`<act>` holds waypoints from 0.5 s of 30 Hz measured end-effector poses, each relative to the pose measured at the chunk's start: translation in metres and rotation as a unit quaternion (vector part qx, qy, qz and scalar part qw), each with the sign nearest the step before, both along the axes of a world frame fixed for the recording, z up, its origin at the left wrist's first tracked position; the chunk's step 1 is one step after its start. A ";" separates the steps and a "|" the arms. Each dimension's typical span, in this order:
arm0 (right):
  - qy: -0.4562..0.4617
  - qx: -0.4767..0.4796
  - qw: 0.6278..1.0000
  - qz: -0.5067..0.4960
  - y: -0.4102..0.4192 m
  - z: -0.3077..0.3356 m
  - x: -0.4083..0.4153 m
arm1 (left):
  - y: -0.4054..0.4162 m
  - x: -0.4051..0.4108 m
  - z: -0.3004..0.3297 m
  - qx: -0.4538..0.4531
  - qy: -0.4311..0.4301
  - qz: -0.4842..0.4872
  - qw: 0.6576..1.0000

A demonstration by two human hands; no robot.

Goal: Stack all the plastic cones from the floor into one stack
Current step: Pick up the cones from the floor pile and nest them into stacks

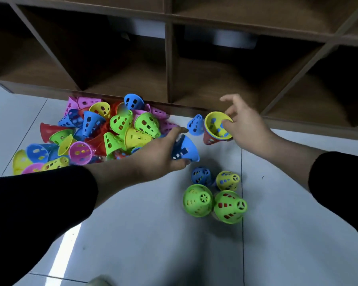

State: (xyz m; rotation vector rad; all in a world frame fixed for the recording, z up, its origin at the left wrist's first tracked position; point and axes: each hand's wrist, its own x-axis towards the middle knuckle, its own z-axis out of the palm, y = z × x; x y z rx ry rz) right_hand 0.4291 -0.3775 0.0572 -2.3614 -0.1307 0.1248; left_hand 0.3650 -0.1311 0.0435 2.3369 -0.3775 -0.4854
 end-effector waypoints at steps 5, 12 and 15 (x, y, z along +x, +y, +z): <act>0.120 0.024 0.991 -0.045 -0.050 0.013 -0.044 | -0.020 0.000 -0.002 0.133 0.010 -0.102 0.986; 0.080 0.012 0.990 -0.114 -0.075 -0.011 -0.075 | -0.055 0.004 -0.013 0.245 -0.042 -0.200 0.948; 0.054 0.014 0.991 -0.118 -0.078 -0.023 -0.081 | -0.066 0.011 -0.020 0.282 -0.025 -0.216 0.934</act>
